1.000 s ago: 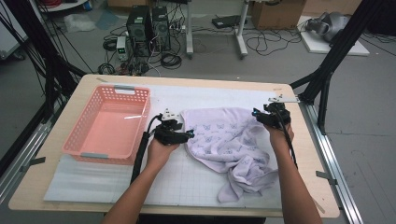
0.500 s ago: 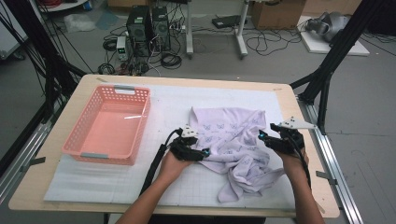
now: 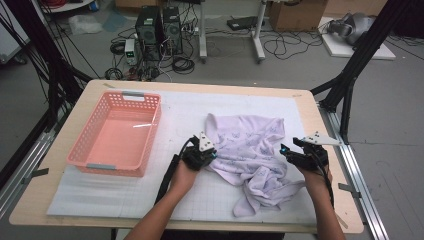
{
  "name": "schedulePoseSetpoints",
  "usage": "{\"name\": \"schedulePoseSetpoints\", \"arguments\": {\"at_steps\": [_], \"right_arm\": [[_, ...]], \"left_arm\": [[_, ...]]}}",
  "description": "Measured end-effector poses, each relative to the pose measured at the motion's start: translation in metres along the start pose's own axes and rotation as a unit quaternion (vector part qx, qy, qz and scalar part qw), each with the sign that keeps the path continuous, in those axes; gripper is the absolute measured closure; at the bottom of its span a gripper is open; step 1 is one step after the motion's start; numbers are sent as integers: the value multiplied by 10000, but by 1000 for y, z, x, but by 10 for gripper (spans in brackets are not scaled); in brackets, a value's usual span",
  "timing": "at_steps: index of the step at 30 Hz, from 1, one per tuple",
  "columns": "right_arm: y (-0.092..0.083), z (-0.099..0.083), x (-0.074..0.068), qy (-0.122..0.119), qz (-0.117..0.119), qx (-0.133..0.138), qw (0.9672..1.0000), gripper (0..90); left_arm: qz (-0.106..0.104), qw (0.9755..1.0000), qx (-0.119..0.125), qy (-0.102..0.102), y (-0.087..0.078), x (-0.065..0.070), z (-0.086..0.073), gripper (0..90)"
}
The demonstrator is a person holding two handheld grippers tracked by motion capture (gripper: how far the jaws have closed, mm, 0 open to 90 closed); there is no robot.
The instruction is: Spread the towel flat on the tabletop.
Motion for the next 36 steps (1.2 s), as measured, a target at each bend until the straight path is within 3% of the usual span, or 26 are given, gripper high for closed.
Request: {"name": "schedulePoseSetpoints", "arguments": {"at_steps": [2, 5, 7, 10, 11, 13, 14, 17, 20, 23, 25, 29, 32, 34, 36], "right_arm": [[-1, -1, 3, 54, -7, 31, 10000, 424], [-2, -1, 5, 129, 6, 55, 9999, 424], [-2, -1, 4, 174, 47, 74, 9998, 424], [0, -1, -1, 165, 111, 37, 9998, 427], [2, -1, -2, 103, 143, 41, 9998, 428], [4, -1, -6, 92, 198, -13, 9998, 439], [6, 0, -8, 88, 246, -11, 9997, 445], [12, 3, -14, 24, 344, 1, 9994, 480], [22, 5, -23, -9, 496, -93, 9987, 513], [36, 5, -35, -119, 742, -286, 9968, 529], [45, 4, -43, -213, 959, -381, 9944, 527], [57, 1, -69, -596, 1587, -546, 9840, 500], [66, -3, -83, -704, 1737, -798, 9790, 494], [71, -4, -87, -716, 1735, -885, 9782, 493], [76, -4, -86, -607, 1621, -978, 9800, 470]], "left_arm": [[375, 9991, 99, -170, -4, -19, 5, 837], [897, 9940, 346, -514, -12, -47, 15, 837], [1101, 9912, 378, -626, -15, -63, 17, 836], [1212, 9876, 393, -912, -19, -81, 12, 826], [1143, 9873, 407, -1030, -19, -82, 11, 803], [1049, 9864, 479, -1170, -20, -80, 10, 611], [933, 9880, 439, -1153, -20, -77, 10, 532], [594, 9920, 433, -1027, -23, -65, 13, 432], [278, 9938, 623, -883, -27, -52, 20, 419], [37, 9928, 868, -822, -31, -42, 22, 419], [-89, 9927, 834, -868, -31, -38, 17, 418], [-203, 9955, 562, -734, -28, -30, 2, 420], [-248, 9961, 454, -721, -27, -26, -8, 423], [-297, 9962, 318, -751, -27, -25, -11, 422], [-296, 9962, 363, -739, -29, -25, -10, 423]]}}
Point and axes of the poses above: each handheld gripper's, and its own axes: y roughly forward along the jaws, z roughly out of its top, x roughly to its right, the point moved 6 cm from there along y, roughly forward along the jaws, and after that the axes turned 3 degrees about -z, right-handed, at the moved point
